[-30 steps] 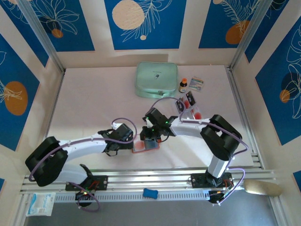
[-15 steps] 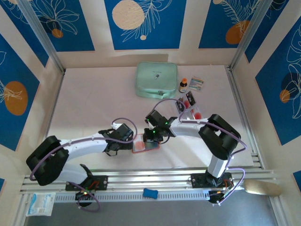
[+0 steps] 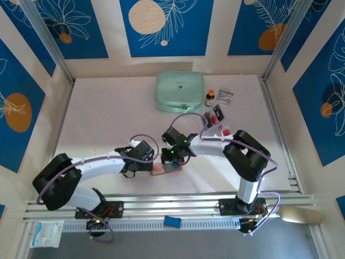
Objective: Put the credit cards into the card holder
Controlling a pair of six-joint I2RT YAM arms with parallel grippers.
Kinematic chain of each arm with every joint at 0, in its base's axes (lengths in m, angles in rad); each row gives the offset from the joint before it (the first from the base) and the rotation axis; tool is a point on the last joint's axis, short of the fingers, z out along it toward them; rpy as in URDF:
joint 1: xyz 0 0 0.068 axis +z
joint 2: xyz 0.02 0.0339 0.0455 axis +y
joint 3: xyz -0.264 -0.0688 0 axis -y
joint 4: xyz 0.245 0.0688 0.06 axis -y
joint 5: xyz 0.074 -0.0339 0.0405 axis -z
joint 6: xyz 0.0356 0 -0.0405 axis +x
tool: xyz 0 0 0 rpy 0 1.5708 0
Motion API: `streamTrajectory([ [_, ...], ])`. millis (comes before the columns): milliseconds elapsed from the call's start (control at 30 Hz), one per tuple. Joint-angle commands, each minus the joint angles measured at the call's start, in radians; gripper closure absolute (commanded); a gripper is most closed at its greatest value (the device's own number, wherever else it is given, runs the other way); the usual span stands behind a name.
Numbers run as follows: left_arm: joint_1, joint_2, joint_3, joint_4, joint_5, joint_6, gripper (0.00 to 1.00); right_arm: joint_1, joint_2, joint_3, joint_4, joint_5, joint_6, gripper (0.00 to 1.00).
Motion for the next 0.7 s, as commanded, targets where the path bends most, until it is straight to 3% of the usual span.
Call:
streamTrajectory([
  [0,0.010,0.023,-0.019,0.016,-0.006,0.013,0.00,0.045,0.045,0.030,-0.026,-0.037,-0.015,1.00],
  [667,0.100,-0.216,0.057,-0.074,-0.023,0.046,0.00,0.008,-0.120,-0.020,-0.074,0.025,0.008,0.96],
])
